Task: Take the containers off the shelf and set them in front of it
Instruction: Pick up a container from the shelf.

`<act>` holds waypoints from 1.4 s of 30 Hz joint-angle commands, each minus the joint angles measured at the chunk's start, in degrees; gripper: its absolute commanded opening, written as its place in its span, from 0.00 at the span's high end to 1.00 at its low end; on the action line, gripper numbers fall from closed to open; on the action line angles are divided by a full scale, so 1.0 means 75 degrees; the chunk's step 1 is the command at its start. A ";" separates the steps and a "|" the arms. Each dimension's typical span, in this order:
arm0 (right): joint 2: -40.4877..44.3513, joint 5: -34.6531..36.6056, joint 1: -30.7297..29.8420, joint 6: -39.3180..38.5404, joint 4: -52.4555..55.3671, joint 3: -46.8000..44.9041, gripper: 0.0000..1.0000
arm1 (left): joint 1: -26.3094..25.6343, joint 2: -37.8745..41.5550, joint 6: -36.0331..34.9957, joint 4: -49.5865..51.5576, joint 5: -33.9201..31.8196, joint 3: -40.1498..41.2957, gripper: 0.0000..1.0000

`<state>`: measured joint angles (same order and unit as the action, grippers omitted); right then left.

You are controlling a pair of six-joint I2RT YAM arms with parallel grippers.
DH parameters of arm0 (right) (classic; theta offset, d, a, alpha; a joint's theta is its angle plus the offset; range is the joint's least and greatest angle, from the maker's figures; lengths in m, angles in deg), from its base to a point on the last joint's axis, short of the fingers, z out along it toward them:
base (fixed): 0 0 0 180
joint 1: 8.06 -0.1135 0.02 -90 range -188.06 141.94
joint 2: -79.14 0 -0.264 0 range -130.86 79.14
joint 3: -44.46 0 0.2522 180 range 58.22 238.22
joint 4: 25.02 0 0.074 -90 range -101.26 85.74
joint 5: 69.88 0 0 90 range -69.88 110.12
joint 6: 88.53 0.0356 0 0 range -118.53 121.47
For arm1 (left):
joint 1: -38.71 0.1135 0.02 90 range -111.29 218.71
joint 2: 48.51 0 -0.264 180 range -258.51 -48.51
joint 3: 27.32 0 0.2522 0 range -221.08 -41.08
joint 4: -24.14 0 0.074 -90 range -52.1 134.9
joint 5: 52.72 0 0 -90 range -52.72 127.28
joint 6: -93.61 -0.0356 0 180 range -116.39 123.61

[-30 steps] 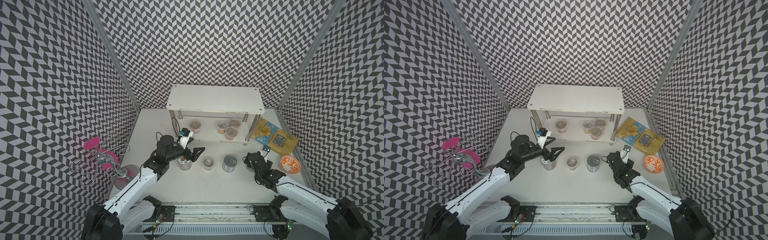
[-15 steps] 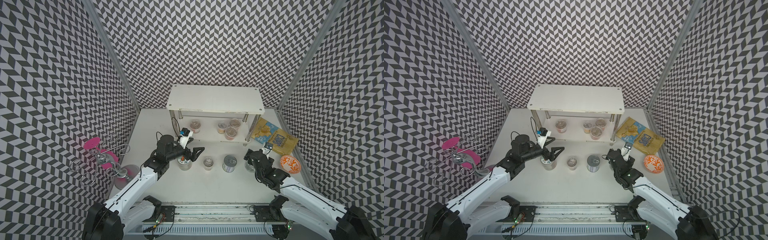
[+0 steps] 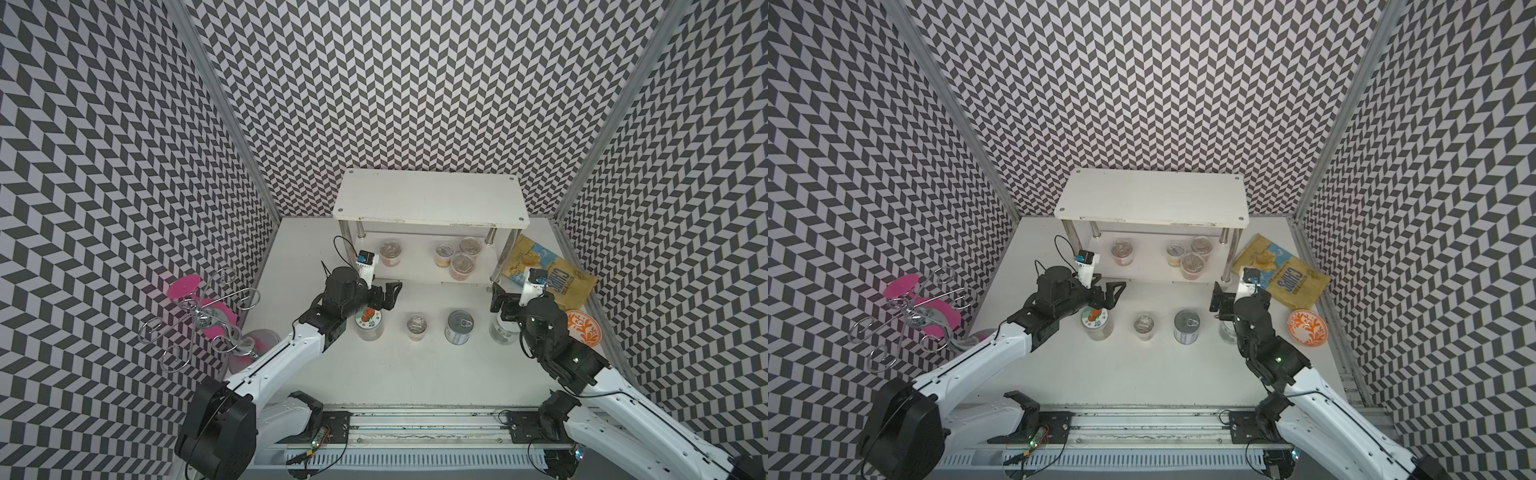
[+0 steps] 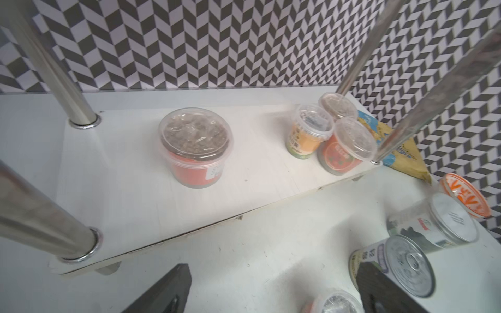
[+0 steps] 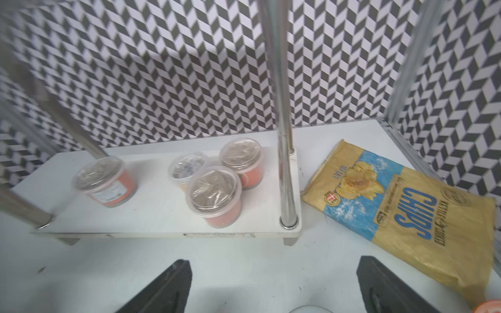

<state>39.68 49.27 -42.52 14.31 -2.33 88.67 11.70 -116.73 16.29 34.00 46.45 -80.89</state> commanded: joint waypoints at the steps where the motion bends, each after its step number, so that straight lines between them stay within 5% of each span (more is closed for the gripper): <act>1: 0.0256 -0.1184 -0.0038 -0.0999 -0.0578 -0.0049 0.01 | -0.0392 -0.0512 0.0031 -0.0547 -0.1358 -0.0563 0.00; 12: 0.0555 -0.3068 -0.0040 -0.1881 -0.0460 0.0148 0.01 | -0.0513 -0.2519 0.0082 -0.1557 -0.2934 -0.1466 0.00; 42: 0.0391 -0.2402 0.0001 -0.2196 -0.0310 0.0191 0.00 | -0.0151 -0.5028 -0.0526 -0.2238 -0.3189 -0.3149 0.09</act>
<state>42.01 30.23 -42.52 -1.58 -2.88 89.64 10.17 -153.43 13.54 19.42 22.54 -102.62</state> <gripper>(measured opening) 0.995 0.918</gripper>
